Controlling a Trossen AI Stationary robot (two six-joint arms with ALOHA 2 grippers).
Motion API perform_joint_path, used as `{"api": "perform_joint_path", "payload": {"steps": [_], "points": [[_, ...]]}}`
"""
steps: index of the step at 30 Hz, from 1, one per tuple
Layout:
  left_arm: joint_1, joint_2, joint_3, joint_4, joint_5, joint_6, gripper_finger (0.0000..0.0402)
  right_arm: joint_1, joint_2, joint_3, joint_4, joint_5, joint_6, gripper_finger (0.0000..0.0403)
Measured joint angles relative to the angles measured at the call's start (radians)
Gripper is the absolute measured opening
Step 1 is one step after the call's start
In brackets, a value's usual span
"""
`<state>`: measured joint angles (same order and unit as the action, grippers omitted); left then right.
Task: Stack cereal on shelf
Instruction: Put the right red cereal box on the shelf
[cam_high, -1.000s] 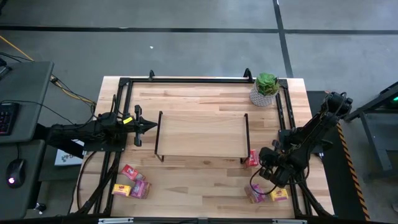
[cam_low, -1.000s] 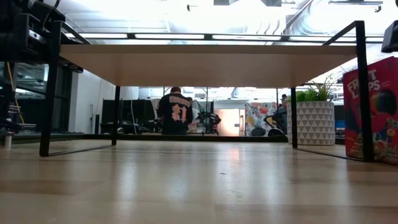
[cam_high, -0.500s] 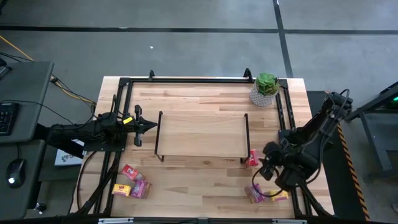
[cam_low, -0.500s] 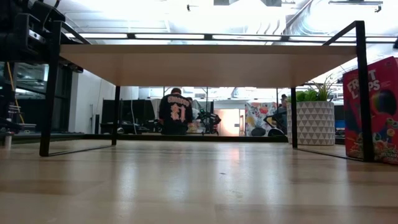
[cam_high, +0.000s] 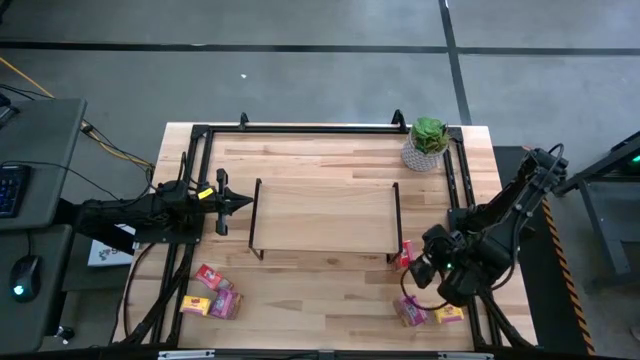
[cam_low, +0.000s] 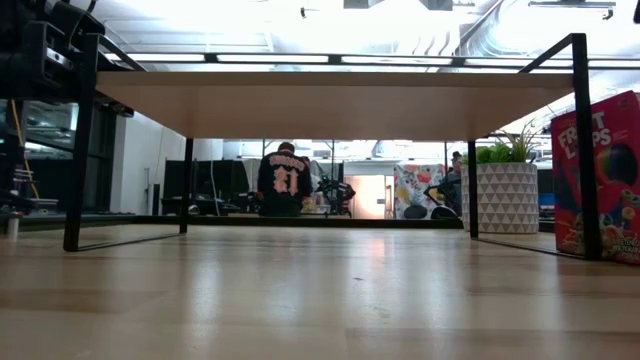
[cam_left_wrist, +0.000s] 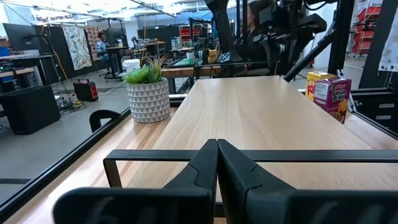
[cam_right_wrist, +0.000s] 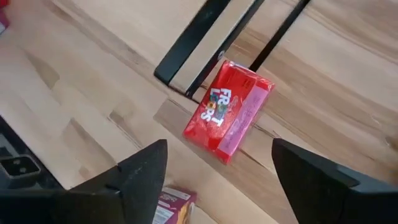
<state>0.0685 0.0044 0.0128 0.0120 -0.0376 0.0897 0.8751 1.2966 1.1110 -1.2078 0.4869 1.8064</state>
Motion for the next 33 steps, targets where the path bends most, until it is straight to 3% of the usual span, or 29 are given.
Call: {"api": "perform_joint_path", "payload": {"steps": [9, 17, 25, 33], "points": [[0.0, 0.0, 0.0, 0.0, 0.0, 0.0, 0.0003, -0.053, 0.122, 0.014, -0.005, -0.104, 0.0, 0.0284], [0.0, 0.0, 0.0, 0.0, 0.0, 0.0, 0.0003, -0.057, 0.26, 0.14, -0.094, -0.012, -0.004, 0.0284], [0.0, 0.0, 0.0, 0.0, 0.0, 0.0, 0.0003, -0.092, 0.363, 0.152, -0.136, -0.07, 0.055, 0.0284], [0.0, 0.0, 0.0, 0.0, 0.0, 0.0, 0.0003, -0.097, 0.381, 0.151, -0.168, -0.025, 0.079, 0.0284]]}}
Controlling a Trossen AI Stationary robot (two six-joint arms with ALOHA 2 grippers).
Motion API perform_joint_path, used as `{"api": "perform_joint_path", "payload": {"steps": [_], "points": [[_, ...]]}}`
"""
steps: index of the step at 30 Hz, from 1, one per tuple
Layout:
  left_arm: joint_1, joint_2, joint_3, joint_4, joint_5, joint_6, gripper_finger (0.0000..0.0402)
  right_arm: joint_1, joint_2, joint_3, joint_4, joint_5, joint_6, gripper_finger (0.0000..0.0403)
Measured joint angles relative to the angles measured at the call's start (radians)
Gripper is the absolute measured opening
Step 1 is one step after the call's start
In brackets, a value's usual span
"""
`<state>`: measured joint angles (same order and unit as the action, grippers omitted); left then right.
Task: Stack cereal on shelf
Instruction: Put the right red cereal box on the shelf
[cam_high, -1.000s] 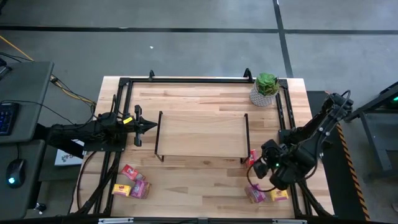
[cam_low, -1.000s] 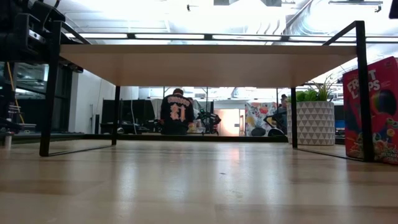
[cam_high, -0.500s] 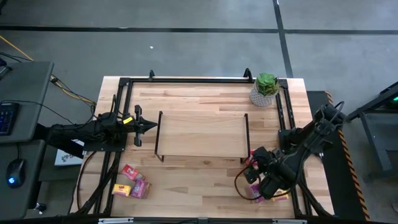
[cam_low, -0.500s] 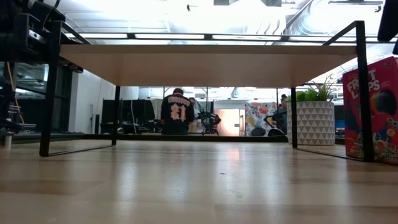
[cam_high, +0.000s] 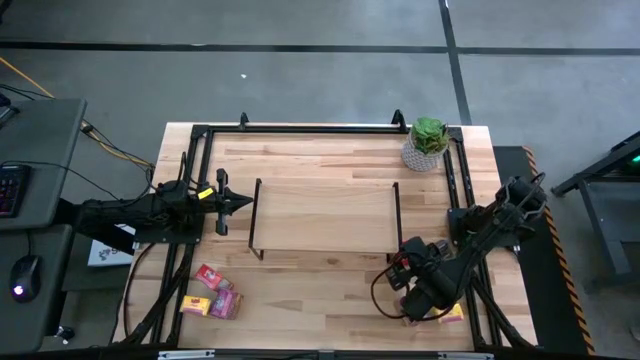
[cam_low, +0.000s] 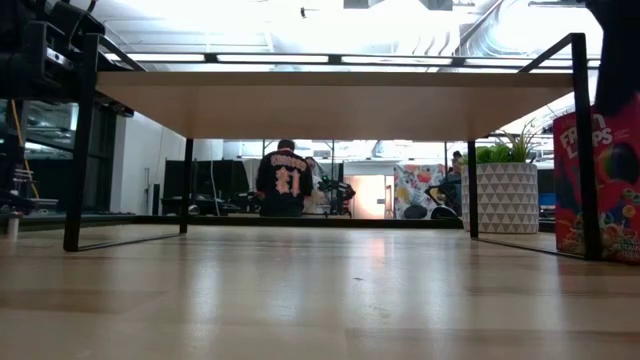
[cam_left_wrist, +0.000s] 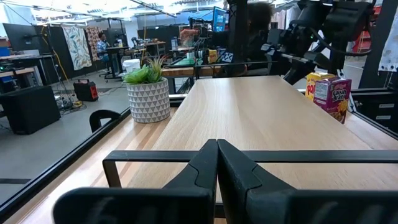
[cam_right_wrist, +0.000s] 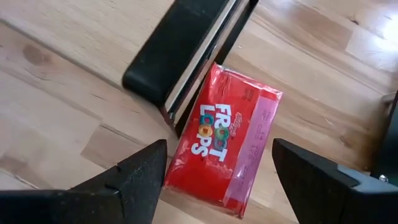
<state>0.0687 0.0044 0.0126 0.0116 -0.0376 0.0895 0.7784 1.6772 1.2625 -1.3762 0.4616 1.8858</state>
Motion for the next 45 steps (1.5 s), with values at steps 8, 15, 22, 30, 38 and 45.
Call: {"api": "perform_joint_path", "payload": {"steps": [8, 15, 22, 30, 38, 45], "points": [[0.0, 0.0, 0.0, 0.0, 0.0, 0.0, 0.0003, 0.0, 0.0, 0.0, 0.0, -0.011, -0.004, 0.0269], [0.0, 0.0, 0.0, 0.0, 0.0, 0.0, 0.0003, 0.0, 0.0, 0.0, -0.001, -0.018, 0.001, 0.021], [0.0, 0.0, 0.0, 0.0, 0.0, 0.0, 0.0003, 0.0, 0.0, -0.001, -0.014, -0.037, -0.015, 0.0165], [0.0, 0.0, 0.0, 0.0, 0.0, 0.0, 0.0003, 0.001, -0.026, -0.002, -0.063, -0.155, -0.143, 0.0162], [0.0, 0.0, 0.0, 0.0, 0.0, 0.0, 0.0003, 0.001, -0.131, -0.002, -0.075, -0.143, -0.185, 0.0161], [0.0, 0.0, 0.0, 0.0, 0.0, 0.0, 0.0003, 0.001, -0.241, -0.002, -0.073, -0.163, -0.276, 0.0161]]}}
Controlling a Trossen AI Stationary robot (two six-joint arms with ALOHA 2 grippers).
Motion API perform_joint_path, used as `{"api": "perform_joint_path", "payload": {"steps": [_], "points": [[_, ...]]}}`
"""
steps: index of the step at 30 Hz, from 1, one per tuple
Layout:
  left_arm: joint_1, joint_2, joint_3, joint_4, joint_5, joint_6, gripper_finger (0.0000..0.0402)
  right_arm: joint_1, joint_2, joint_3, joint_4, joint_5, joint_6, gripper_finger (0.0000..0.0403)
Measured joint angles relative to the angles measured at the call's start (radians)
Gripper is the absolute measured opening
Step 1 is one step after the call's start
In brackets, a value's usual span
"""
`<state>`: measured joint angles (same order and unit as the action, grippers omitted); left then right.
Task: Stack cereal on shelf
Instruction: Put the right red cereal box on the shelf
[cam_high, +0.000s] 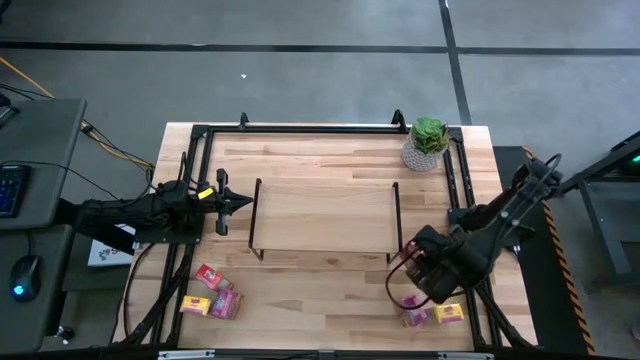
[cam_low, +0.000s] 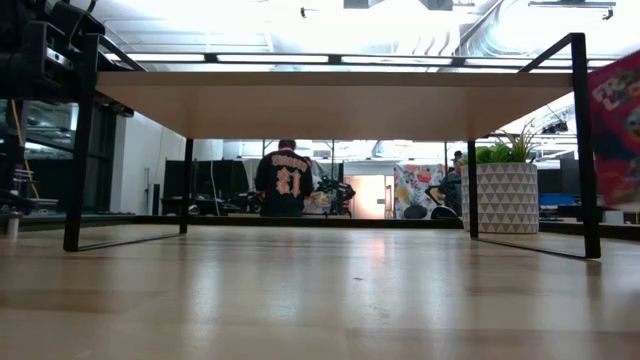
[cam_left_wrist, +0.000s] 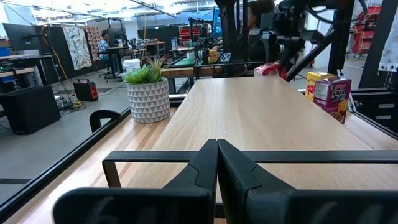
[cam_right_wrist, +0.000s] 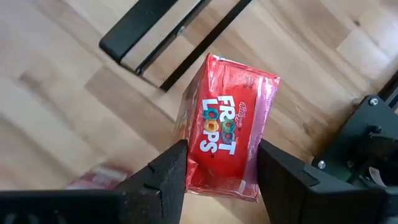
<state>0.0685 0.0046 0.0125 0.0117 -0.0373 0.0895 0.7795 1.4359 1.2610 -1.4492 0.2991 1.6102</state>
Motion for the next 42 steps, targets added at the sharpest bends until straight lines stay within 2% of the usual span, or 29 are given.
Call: {"api": "perform_joint_path", "payload": {"steps": [7, 21, 30, 35, 42], "points": [[0.0, 0.0, 0.0, 0.0, 0.0, 0.0, 0.0003, 0.0, -0.104, 0.0, 0.038, -0.067, -0.103, 0.0161], [0.0, 0.0, 0.0, 0.0, 0.0, 0.0, 0.0003, 0.0, -0.22, 0.0, 0.367, -0.033, -0.398, 0.0161], [0.0, 0.0, 0.0, 0.0, 0.0, 0.0, 0.0003, -0.023, -0.22, 0.003, 0.564, 0.039, -0.716, 0.0161], [0.0, 0.0, 0.0, 0.0, 0.0, 0.0, 0.0003, -0.072, -0.22, 0.074, 0.601, 0.074, -0.912, 0.0161], [0.0, 0.0, 0.0, 0.0, 0.0, 0.0, 0.0003, -0.164, -0.22, 0.217, 0.574, 0.178, -1.158, 0.0161]]}}
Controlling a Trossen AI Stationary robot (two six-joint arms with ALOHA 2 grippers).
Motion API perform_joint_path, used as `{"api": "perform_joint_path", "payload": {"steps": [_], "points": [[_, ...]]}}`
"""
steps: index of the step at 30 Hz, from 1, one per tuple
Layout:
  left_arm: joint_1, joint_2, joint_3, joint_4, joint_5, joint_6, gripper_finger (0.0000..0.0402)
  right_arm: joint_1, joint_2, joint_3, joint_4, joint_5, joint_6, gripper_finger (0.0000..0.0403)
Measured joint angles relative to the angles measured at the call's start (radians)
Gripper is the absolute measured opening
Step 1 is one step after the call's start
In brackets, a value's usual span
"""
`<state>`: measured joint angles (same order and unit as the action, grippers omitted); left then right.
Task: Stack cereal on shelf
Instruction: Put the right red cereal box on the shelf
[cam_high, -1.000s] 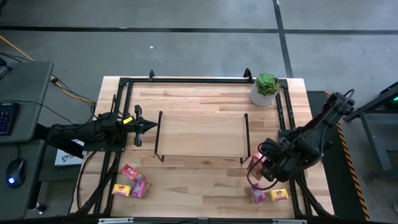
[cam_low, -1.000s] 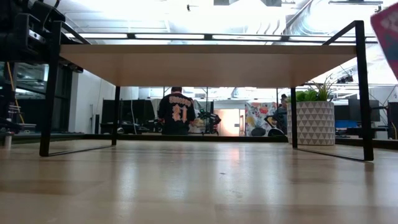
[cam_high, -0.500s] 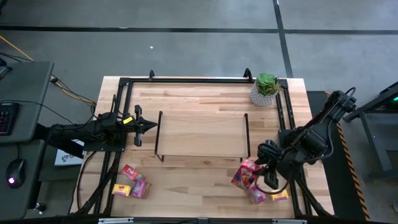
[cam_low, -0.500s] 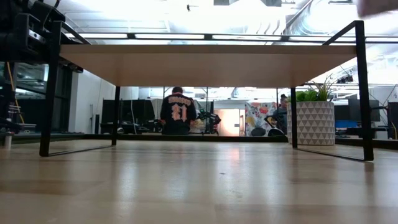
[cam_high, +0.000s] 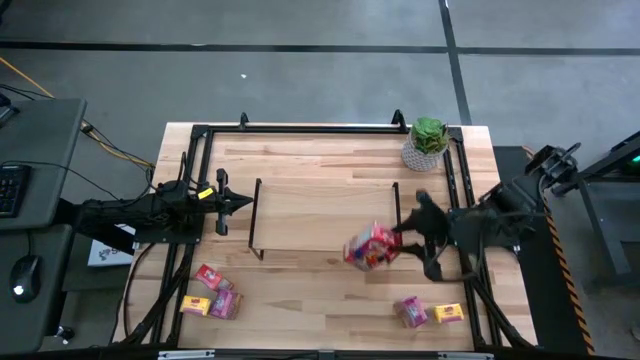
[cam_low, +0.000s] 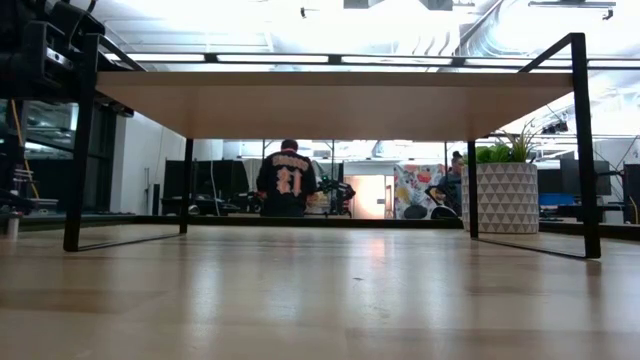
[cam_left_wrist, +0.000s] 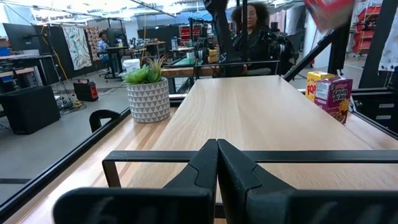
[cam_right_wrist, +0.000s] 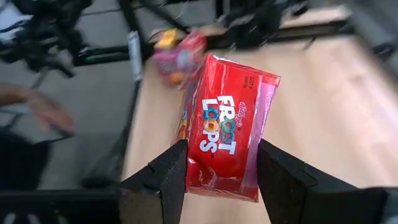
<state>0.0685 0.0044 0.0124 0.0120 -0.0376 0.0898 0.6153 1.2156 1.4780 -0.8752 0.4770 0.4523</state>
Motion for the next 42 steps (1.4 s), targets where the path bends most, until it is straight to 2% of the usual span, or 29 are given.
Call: {"api": "perform_joint_path", "payload": {"steps": [4, 8, 12, 18, 22, 27, 33, 37, 42], "points": [[0.0, 0.0, 0.0, 0.0, 0.0, 0.0, 0.0003, -0.07, 0.0, 0.039, -0.046, 0.073, -0.122, 0.0161], [0.0, 0.0, 0.0, 0.0, 0.0, 0.0, 0.0003, -0.138, 0.0, 0.046, -0.078, 0.096, -0.248, 0.0161], [0.0, 0.0, 0.0, 0.0, 0.0, 0.0, 0.0003, -0.192, 0.003, 0.046, -0.138, 0.076, -0.284, 0.0161], [0.0, 0.0, 0.0, 0.0, 0.0, 0.0, 0.0003, -0.261, 0.034, 0.046, -0.306, 0.062, -0.198, 0.0161], [0.0, 0.0, 0.0, 0.0, 0.0, 0.0, 0.0003, -0.309, 0.083, 0.046, -0.359, 0.001, -0.198, 0.0161], [0.0, 0.0, 0.0, 0.0, 0.0, 0.0, 0.0003, -0.365, 0.146, 0.046, -0.357, -0.07, -0.294, 0.0161], [0.0, 0.0, 0.0, 0.0, 0.0, 0.0, 0.0003, -0.423, 0.177, 0.049, -0.388, -0.131, -0.328, 0.0161], [0.0, 0.0, 0.0, 0.0, 0.0, 0.0, 0.0003, -0.447, 0.17, 0.05, -0.419, -0.128, -0.372, 0.0161], [0.0, 0.0, 0.0, 0.0, 0.0, 0.0, 0.0003, -0.454, 0.165, 0.047, -0.43, -0.091, -0.501, 0.0161]]}}
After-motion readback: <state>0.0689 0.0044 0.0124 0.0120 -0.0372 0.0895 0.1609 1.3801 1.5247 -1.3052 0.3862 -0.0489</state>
